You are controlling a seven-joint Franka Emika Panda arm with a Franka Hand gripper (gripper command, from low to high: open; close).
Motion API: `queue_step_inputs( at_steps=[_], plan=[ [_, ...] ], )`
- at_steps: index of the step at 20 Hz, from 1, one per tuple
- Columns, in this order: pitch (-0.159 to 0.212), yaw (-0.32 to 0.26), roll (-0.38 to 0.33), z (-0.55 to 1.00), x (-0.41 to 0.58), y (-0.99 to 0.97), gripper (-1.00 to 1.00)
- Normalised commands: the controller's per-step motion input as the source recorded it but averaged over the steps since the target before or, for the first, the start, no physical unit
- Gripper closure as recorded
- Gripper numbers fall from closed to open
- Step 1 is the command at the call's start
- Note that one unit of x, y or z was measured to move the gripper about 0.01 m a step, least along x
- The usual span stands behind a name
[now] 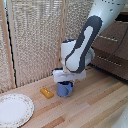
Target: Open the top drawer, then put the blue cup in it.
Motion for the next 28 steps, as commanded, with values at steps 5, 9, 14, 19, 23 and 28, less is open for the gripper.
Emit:
queue_step_inputs(
  at_steps=[5, 9, 14, 19, 23, 28],
  plan=[
    [-0.016, -0.135, 0.018, 0.28, 0.005, 0.11, 1.0],
    [0.05, -0.194, 0.046, 0.59, 0.301, 0.05, 1.0],
    [0.053, -0.226, 0.04, 0.57, 0.391, 0.07, 1.0],
    [0.038, -0.237, 0.009, 0.52, 0.398, 0.04, 1.0],
    [0.029, -0.217, -0.019, 0.61, 0.453, 0.02, 1.0],
    [0.053, -0.204, -0.044, 0.78, 0.502, 0.0, 1.0]
  ],
)
